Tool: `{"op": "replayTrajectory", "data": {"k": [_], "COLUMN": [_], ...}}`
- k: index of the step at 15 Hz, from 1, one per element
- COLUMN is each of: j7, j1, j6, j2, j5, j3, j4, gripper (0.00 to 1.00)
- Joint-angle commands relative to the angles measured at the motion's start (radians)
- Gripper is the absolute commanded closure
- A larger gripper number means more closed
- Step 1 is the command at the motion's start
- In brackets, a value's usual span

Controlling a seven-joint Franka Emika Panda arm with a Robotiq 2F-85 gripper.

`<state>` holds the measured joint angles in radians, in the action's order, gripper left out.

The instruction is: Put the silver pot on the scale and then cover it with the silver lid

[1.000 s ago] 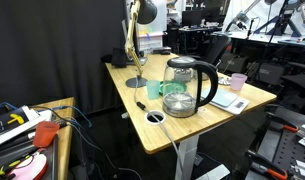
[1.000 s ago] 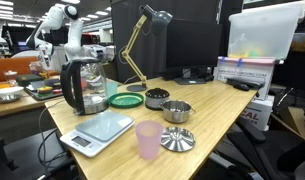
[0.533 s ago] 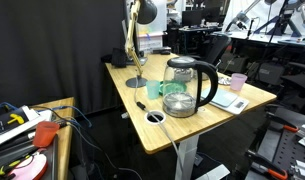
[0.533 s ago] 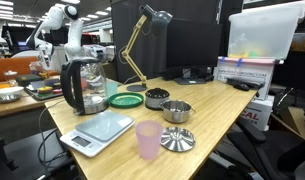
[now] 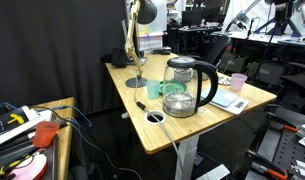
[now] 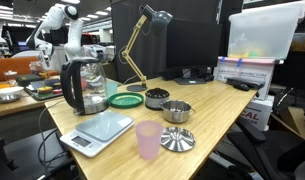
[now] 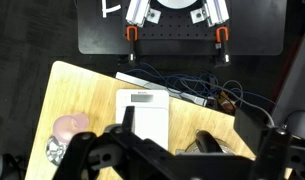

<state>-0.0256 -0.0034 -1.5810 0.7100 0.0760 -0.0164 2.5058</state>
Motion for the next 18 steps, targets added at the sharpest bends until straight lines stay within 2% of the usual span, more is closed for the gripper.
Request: {"op": "replayTrajectory", "data": {"k": [1, 13, 18], "j7": [0.013, 0.019, 0.022], "j1": [-0.005, -0.007, 0.000], "j6": [-0.049, -0.071, -0.190], "j2": [-0.106, -0.125, -0.178], "j5": [-0.006, -0.004, -0.005], "j3": [-0.004, -0.001, 0.007], "j4": [-0.040, -0.030, -0.060], "gripper": [0.00, 0.00, 0.00]}}
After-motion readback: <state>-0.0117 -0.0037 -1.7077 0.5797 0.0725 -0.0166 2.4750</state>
